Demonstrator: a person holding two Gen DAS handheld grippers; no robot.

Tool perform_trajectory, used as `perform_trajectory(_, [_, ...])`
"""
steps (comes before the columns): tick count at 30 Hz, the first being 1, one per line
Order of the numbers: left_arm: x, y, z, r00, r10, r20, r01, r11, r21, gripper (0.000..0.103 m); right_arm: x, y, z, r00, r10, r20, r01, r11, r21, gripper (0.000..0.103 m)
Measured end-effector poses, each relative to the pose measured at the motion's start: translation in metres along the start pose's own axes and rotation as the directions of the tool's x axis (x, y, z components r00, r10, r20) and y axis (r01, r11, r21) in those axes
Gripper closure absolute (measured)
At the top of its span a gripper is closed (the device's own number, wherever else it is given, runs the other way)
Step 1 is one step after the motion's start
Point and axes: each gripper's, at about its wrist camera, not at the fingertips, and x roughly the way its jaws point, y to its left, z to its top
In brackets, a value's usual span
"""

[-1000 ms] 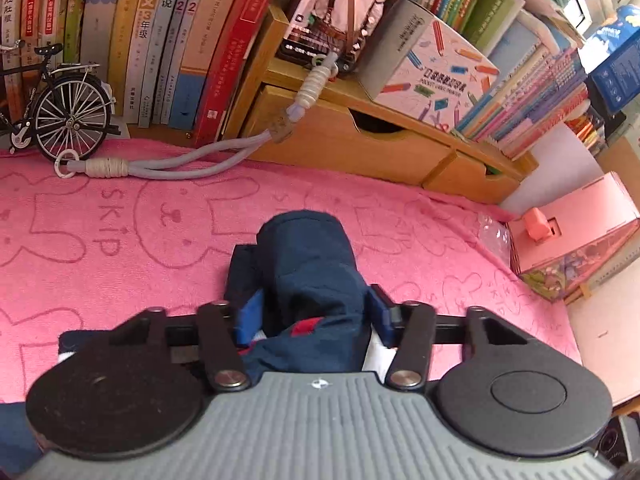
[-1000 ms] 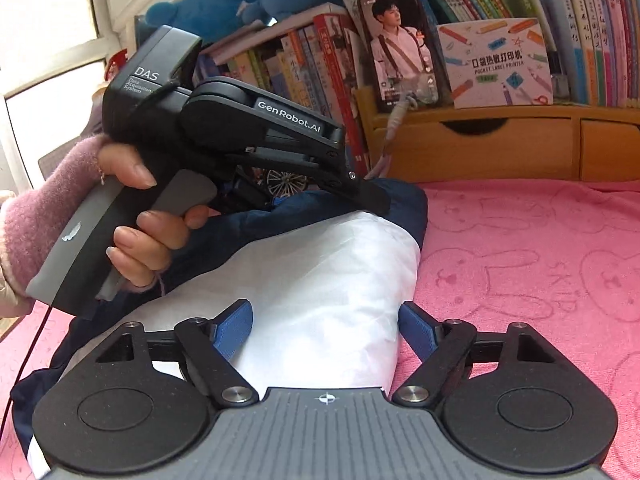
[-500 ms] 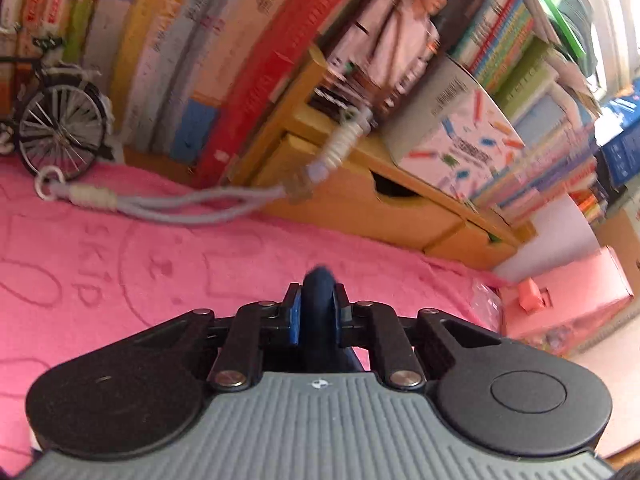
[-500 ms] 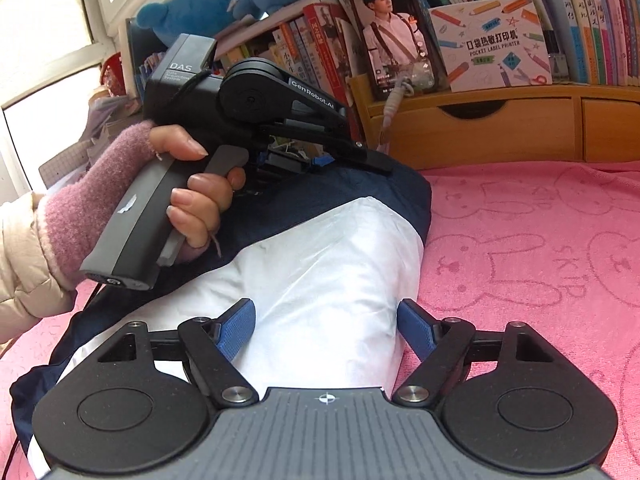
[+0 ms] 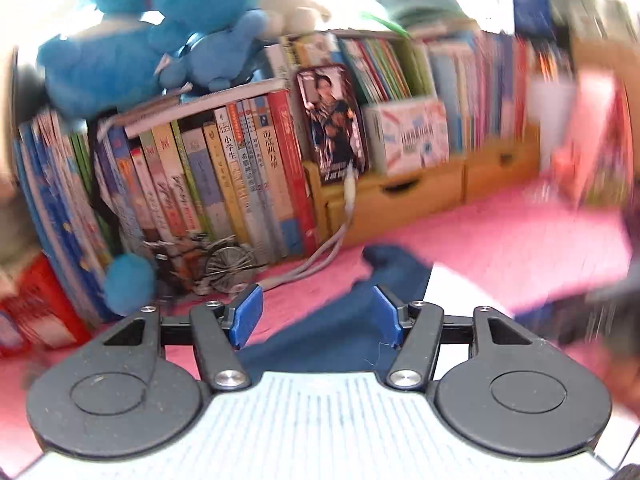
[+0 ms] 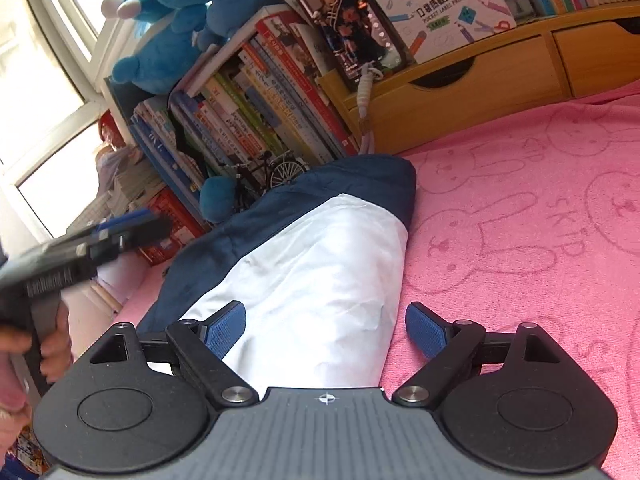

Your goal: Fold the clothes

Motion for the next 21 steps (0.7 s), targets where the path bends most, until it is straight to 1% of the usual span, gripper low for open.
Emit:
perform_trajectory(2, [0.017,-0.011,-0.025,0.995,0.081,-0.057,-0.076,0.994,0.081,0.042,-0.009,0.001,0.001,0.999,-0.005,0.034,0.005,1.0,-0.007,0.015])
perform_trajectory(4, [0.027,-0.002,-0.043,0.996,0.078,-0.046,-0.079,0.997,-0.018,0.042,-0.023,0.006,0.004,0.997,0.001,0.081,0.001,1.0,-0.014,0.015])
perform_trajectory(5, [0.029,0.006,-0.043,0.996,0.069,-0.064,-0.074,0.995,-0.071,0.041,-0.034,0.011,0.005,0.992,0.006,0.123,-0.003,1.0,-0.027,0.013])
perform_trajectory(6, [0.025,0.011,-0.04,0.994,0.076,-0.079,-0.083,0.992,-0.094,0.041,-0.046,0.016,0.005,0.987,0.009,0.163,-0.002,0.999,-0.04,0.012])
perform_trajectory(7, [0.021,0.016,-0.037,0.992,0.086,-0.091,-0.096,0.989,-0.111,0.041,-0.058,0.021,0.001,0.979,-0.006,0.202,0.017,0.998,-0.053,0.009])
perform_trajectory(9, [0.004,0.018,-0.035,0.988,0.136,-0.07,-0.142,0.987,-0.082,0.042,-0.084,0.037,-0.011,0.965,-0.051,0.259,0.075,0.993,-0.087,0.007])
perform_trajectory(10, [-0.005,0.019,-0.035,0.985,0.162,-0.057,-0.166,0.984,-0.064,0.044,-0.097,0.048,-0.022,0.958,-0.08,0.276,0.118,0.985,-0.125,0.007])
perform_trajectory(11, [-0.018,0.017,-0.038,0.986,0.163,-0.03,-0.164,0.985,-0.049,0.044,-0.109,0.061,-0.037,0.95,-0.112,0.293,0.172,0.967,-0.188,0.007])
perform_trajectory(12, [-0.033,0.015,-0.041,0.988,0.157,0.0,-0.157,0.987,-0.035,0.043,-0.121,0.075,-0.052,0.94,-0.142,0.311,0.226,0.941,-0.252,0.007])
perform_trajectory(13, [-0.048,0.009,-0.047,0.99,0.137,0.03,-0.136,0.991,-0.016,0.038,-0.133,0.089,-0.07,0.927,-0.172,0.333,0.285,0.901,-0.328,0.007])
perform_trajectory(14, [-0.063,0.003,-0.054,0.992,0.113,0.059,-0.113,0.994,0.005,0.034,-0.142,0.102,-0.089,0.914,-0.2,0.352,0.34,0.852,-0.399,0.007])
perform_trajectory(15, [-0.078,-0.003,-0.061,0.992,0.088,0.088,-0.09,0.996,0.026,0.032,-0.148,0.114,-0.108,0.904,-0.231,0.361,0.388,0.797,-0.462,0.007])
perform_trajectory(16, [-0.093,-0.01,-0.067,0.991,0.062,0.116,-0.068,0.996,0.048,0.032,-0.147,0.123,-0.123,0.897,-0.263,0.356,0.423,0.745,-0.516,0.007])
perform_trajectory(18, [-0.113,-0.027,-0.079,0.99,0.007,0.139,-0.022,0.994,0.111,0.031,-0.145,0.142,-0.154,0.879,-0.325,0.349,0.477,0.628,-0.616,0.01])
perform_trajectory(19, [-0.119,-0.037,-0.083,0.989,-0.024,0.143,0.003,0.99,0.143,0.03,-0.141,0.147,-0.165,0.875,-0.351,0.333,0.483,0.587,-0.65,0.013])
perform_trajectory(20, [-0.125,-0.048,-0.086,0.988,-0.055,0.144,0.029,0.984,0.175,0.03,-0.135,0.148,-0.17,0.872,-0.368,0.321,0.485,0.568,-0.665,0.019])
perform_trajectory(21, [-0.131,-0.058,-0.09,0.986,-0.086,0.145,0.054,0.977,0.207,0.03,-0.129,0.15,-0.176,0.869,-0.386,0.31,0.486,0.549,-0.68,0.021])
